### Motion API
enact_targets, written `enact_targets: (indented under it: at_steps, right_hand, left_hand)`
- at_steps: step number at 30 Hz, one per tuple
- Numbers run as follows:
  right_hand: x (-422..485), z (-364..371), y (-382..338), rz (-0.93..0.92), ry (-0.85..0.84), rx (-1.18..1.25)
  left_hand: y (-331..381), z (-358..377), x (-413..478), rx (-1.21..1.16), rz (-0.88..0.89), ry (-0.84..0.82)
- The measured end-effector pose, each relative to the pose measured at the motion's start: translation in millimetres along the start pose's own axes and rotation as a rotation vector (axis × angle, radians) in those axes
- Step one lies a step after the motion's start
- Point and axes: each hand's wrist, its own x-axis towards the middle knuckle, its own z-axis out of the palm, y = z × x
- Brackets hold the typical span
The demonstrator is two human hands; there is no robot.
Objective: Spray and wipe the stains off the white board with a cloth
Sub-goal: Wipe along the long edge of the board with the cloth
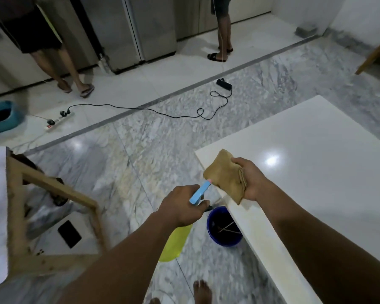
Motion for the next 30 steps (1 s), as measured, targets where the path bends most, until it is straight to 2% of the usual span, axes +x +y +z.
enact_targets:
  at_steps: [2,4,6,7,9,10,11,14,17,30]
  right_hand:
    - [20,10,-23,-0.162,0.147,-0.304]
    - [45,28,-37,-0.452,0.282,-0.723]
    - [72,40,-35,-0.700,0.268,-1.070]
    - [93,41,-27,-0.734,0.211,-1.240]
    - [128,39,-1,-0.612,0.133,-1.662]
    - [142,38,11,-0.569,0.155,-1.813]
    - [151,38,18,-0.600,0.194,-1.882]
    - [163,43,22,-0.812,0.221,-1.893]
    - [174,36,30,-0.896,0.221,-1.958]
    - [143,-8,65,-0.935,0.229,-1.932]
  left_hand:
    - [-11,-3,-3,-0.035,-0.034,0.027]
    - [-25,-4,-7,-0.058,-0.072,0.079]
    - [-37,-3,-14,-0.067,-0.109,0.119]
    - [-43,0,-18,-0.058,-0.131,0.123]
    - [-54,5,-25,-0.017,-0.157,0.100]
    - [-59,7,-28,-0.001,-0.171,0.085]
    - [-64,9,-31,0.002,-0.188,0.076]
    - [-76,14,-36,0.001,-0.244,0.099]
    - [-81,22,-36,0.015,-0.255,0.099]
    - [-53,60,-39,0.065,-0.136,-0.014]
